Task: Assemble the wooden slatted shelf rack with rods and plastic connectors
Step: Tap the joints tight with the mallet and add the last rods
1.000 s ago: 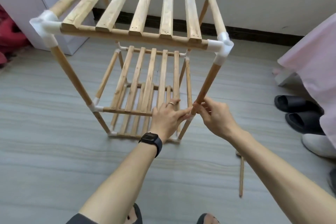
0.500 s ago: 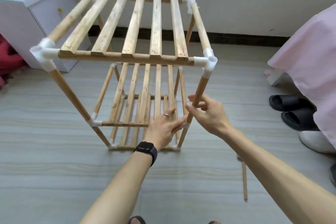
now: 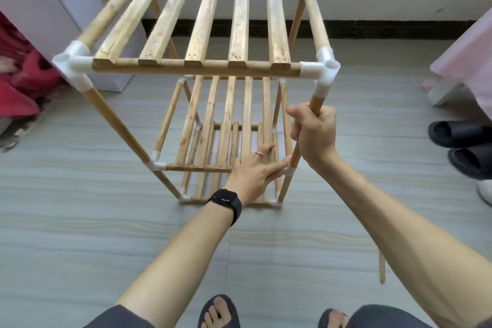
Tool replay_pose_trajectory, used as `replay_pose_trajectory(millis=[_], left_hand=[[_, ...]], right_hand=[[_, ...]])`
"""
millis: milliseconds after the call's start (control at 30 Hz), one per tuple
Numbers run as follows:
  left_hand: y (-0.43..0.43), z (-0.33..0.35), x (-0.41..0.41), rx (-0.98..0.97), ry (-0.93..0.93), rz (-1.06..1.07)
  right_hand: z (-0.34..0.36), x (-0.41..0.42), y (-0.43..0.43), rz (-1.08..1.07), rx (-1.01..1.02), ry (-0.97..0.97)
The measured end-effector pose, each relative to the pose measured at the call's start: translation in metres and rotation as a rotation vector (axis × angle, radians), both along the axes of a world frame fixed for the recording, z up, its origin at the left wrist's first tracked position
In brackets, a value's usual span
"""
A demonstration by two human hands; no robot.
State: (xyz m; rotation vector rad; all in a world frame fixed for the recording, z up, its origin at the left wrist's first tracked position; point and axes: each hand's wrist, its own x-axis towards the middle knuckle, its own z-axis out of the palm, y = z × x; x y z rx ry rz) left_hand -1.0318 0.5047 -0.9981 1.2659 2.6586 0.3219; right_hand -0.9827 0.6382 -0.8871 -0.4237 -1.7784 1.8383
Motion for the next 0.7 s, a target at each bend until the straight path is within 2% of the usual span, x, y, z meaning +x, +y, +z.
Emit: replay_pose_trajectory(millis=[67,133,267,333,433,500,567,633,700], left_hand=[[-0.002,0.017,0.0,-0.096,0.006,-0.015],[-0.005,0.035,0.002,-0.094,-0.003,0.029],[-0.024,0.062,0.022,0.16,-0.141,0.177],[-0.032,0.069,0.036,0.192,-0.183,0.19],[-0.037,0.073,0.058,0.203,-0.226,0.188],[-0.036,0.073,0.068,0.289,-0.251,0.173],[-0.033,0.077,0.072,0.363,-0.282,0.189],[-0.029,0.08,0.072,0.375,-0.29,0.212],[-0.025,0.08,0.071,0.368,-0.284,0.214]], right_hand=[[0.004,0.004,-0.003,-0.022,-0.008,-0.018],[0.006,0.01,-0.004,-0.019,-0.013,-0.061],[0.013,0.024,-0.01,0.05,0.048,-0.175],[0.019,0.032,-0.016,0.131,0.099,-0.215],[0.017,0.055,-0.018,0.291,0.361,-0.263],[0.001,0.08,-0.009,0.263,0.44,-0.299],[-0.029,0.11,0.008,0.121,0.332,-0.349],[-0.076,0.139,0.032,-0.024,0.248,-0.523],[-0.129,0.167,0.057,-0.095,0.25,-0.836]])
